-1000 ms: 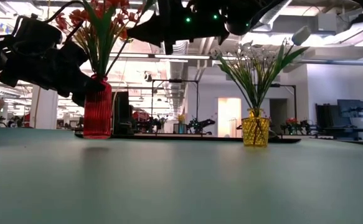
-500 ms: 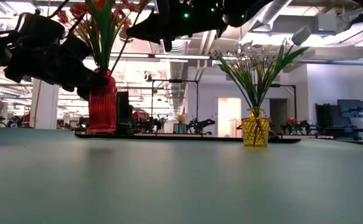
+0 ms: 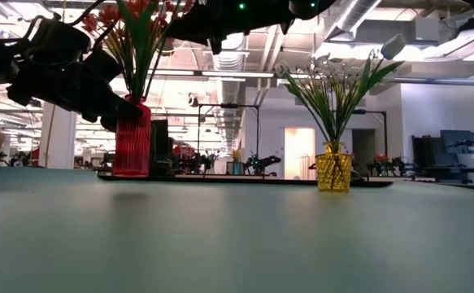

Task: Sort flowers into vase by color
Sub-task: Put the dark red flower into the red flower vase

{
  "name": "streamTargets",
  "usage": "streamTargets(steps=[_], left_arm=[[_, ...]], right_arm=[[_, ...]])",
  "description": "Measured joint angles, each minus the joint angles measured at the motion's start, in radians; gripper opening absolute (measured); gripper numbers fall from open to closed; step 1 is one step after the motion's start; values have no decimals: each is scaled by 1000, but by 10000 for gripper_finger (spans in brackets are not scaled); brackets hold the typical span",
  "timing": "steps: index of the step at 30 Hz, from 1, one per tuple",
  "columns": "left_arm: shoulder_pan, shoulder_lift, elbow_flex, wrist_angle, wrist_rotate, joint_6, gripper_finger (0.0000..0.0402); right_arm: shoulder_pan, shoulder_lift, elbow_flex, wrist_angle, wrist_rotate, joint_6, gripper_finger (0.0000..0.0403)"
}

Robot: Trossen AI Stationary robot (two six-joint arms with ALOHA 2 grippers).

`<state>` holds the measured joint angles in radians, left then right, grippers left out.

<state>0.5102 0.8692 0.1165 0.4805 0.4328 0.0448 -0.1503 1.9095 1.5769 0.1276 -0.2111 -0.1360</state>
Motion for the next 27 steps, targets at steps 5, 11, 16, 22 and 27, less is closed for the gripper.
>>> streamTargets(steps=[5,11,16,22,27], left_arm=[[0,0,0,-4,0,0,224],[0,0,0,-4,0,-2,224],[0,0,0,2,7,-21,224],[0,0,0,3,-1,-65,225],[0,0,0,3,-1,-75,225]], right_arm=[[3,0,12,-1,0,-15,24],[2,0,16,-11,0,-15,24],[6,8,16,-26,10,-26,24],[26,9,16,-28,16,-103,24],[45,9,16,-9,15,-154,24]])
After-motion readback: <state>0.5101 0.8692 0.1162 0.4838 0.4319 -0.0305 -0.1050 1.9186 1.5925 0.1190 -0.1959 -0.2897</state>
